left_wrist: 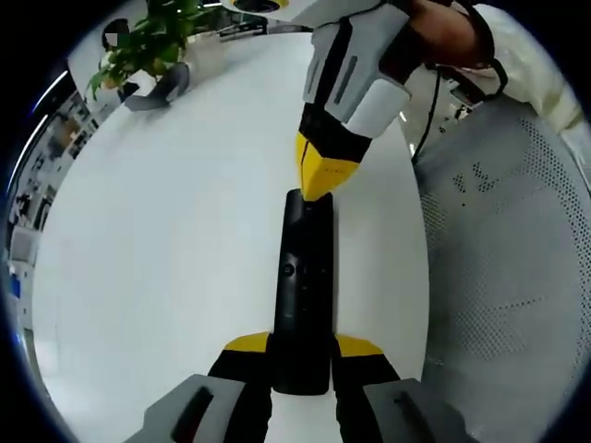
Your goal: Press the specified remote control buttons in sequence, fully releasing each button before pressing the next.
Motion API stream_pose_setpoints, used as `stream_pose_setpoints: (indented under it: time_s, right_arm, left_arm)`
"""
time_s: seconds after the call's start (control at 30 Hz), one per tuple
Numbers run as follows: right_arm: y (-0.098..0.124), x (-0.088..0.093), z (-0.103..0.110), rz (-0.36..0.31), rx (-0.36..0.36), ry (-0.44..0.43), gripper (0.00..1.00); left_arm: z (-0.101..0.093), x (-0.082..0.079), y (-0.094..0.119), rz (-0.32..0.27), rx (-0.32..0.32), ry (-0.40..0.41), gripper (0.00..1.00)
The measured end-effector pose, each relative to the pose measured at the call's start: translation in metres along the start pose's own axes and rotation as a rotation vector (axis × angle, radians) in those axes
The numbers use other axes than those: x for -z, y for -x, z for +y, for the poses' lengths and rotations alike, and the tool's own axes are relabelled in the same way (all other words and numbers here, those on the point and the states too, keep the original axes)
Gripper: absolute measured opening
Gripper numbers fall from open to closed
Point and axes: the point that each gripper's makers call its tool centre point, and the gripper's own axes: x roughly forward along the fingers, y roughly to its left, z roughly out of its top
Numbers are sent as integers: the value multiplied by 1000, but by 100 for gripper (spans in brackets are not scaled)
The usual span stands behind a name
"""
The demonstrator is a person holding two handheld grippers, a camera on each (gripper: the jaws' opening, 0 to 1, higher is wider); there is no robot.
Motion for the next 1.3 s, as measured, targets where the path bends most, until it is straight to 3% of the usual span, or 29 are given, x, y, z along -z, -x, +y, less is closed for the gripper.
stream_pose_setpoints:
  time_s: [0.5,1.3]
  right_arm:
    - [-1,0,-1,34,47,34,0]
    - [-1,0,-2,25,44,12,0]
  left_arm:
    - [0,0,0,-6,-1,5,24]
    - [0,1,0,-49,-5,2,24]
